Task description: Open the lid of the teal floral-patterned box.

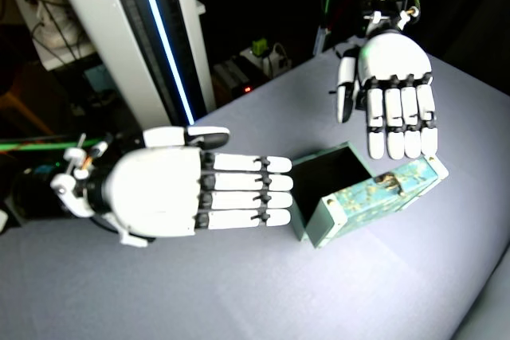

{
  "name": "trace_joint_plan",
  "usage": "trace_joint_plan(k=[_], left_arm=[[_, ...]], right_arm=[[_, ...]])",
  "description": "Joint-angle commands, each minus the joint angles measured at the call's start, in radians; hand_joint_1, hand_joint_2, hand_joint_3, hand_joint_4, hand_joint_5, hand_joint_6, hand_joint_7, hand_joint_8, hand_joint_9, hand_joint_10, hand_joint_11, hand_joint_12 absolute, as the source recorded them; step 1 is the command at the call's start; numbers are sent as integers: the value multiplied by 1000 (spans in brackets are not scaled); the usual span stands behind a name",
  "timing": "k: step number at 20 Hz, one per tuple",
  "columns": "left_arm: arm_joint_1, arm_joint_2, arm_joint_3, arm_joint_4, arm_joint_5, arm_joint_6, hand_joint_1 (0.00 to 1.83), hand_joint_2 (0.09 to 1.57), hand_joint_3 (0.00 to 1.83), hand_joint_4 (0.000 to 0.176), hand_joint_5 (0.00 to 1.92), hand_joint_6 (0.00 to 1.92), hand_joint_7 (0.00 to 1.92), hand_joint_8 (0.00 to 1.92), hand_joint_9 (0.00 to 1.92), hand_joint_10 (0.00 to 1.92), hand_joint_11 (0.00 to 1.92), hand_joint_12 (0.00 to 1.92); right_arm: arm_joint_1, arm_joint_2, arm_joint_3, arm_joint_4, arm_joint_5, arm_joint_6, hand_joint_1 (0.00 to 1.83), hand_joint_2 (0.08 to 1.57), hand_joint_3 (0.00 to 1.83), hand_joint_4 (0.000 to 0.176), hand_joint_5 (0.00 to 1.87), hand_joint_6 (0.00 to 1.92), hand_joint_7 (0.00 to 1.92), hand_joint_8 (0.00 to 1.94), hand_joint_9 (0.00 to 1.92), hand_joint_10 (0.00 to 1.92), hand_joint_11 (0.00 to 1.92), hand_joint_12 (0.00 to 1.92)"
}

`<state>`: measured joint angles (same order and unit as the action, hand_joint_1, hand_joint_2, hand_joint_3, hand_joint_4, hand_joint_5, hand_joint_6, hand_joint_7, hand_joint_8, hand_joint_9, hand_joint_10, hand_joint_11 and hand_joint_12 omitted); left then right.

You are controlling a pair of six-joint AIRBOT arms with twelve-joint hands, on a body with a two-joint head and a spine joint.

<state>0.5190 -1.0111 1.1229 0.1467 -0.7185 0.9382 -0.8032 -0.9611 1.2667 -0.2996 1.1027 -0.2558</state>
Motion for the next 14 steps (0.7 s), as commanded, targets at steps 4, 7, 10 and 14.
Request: trace_joint_plan(k=[4, 7, 10, 14], left_arm=[[63, 71, -45, -36, -279, -54, 0, 1571, 255, 0, 149, 6, 130, 13, 104, 15, 33, 88], [138, 136, -82, -86, -435, -88, 0, 1571, 128, 0, 190, 10, 155, 11, 131, 12, 35, 34], [217, 190, -120, -144, -583, -88, 0, 1477, 49, 0, 146, 3, 133, 7, 90, 3, 0, 119], [314, 238, -161, -224, -764, -86, 0, 1448, 22, 15, 41, 0, 2, 0, 0, 0, 0, 0]], right_arm=[[-2, 17, -14, 49, 136, 5, 0, 1429, 19, 0, 197, 0, 192, 0, 176, 0, 146, 63], [-16, 42, -41, 68, 190, -8, 0, 1528, 8, 0, 302, 7, 295, 7, 241, 7, 190, 91], [-41, 67, -67, 114, 264, -38, 0, 1434, 0, 0, 283, 1, 252, 0, 183, 0, 98, 64], [-98, 103, -107, 199, 411, -92, 0, 1533, 7, 0, 257, 1, 170, 0, 86, 0, 0, 200]])
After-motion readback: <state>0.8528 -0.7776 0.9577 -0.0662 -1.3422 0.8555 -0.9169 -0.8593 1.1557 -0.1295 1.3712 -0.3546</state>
